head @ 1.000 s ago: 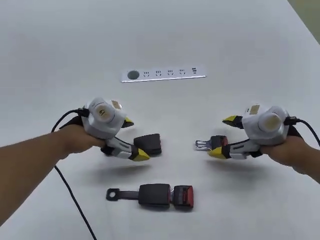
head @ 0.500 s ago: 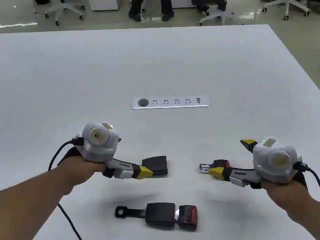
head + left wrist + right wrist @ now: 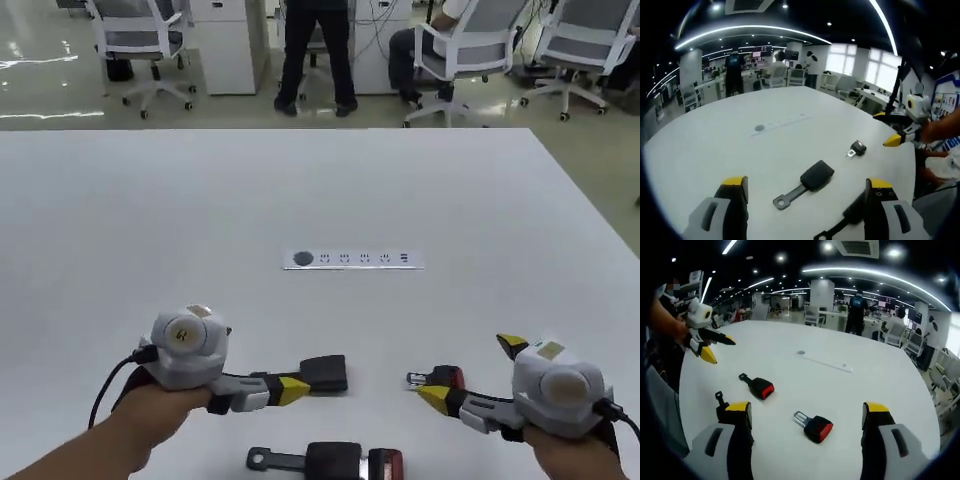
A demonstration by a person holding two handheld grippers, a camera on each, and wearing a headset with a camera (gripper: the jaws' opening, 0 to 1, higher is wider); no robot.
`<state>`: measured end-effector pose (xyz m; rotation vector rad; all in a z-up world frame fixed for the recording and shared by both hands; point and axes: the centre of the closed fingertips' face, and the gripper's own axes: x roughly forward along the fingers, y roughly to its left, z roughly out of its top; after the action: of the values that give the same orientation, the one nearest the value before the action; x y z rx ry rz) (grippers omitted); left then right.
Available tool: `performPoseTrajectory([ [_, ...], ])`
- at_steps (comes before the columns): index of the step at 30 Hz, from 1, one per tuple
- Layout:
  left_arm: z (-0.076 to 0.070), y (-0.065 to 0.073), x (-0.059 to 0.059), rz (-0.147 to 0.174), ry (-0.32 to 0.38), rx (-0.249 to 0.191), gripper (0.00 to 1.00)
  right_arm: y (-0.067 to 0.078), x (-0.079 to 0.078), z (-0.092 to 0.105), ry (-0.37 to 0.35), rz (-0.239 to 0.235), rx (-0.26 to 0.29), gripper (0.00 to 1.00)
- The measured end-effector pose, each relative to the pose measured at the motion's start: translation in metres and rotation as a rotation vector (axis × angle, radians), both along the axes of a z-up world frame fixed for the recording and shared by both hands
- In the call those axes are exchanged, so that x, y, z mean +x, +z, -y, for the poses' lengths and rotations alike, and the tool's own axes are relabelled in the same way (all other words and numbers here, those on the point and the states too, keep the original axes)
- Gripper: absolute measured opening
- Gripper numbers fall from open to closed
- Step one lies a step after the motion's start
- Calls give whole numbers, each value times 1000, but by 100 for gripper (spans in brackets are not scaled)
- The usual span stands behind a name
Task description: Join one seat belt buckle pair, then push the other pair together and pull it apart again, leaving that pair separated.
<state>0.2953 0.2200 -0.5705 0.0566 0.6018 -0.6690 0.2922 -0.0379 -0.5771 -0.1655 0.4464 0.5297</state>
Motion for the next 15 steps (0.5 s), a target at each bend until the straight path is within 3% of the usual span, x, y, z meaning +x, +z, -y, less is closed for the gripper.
performPoseTrajectory([
  [3,-8,4,-11,18,11,-5,100,7,-18,-9,-11,10,9,93],
  [6,-16,13,-19,60,52,-25,100,14,-32,-14,-21,26,13,94],
  [12,-29,15,-46,67,67,-39,100,31,-53,-19,-40,55,29,97],
  [15,-42,15,-62,72,84,-49,100,43,-65,-19,-57,82,47,97],
])
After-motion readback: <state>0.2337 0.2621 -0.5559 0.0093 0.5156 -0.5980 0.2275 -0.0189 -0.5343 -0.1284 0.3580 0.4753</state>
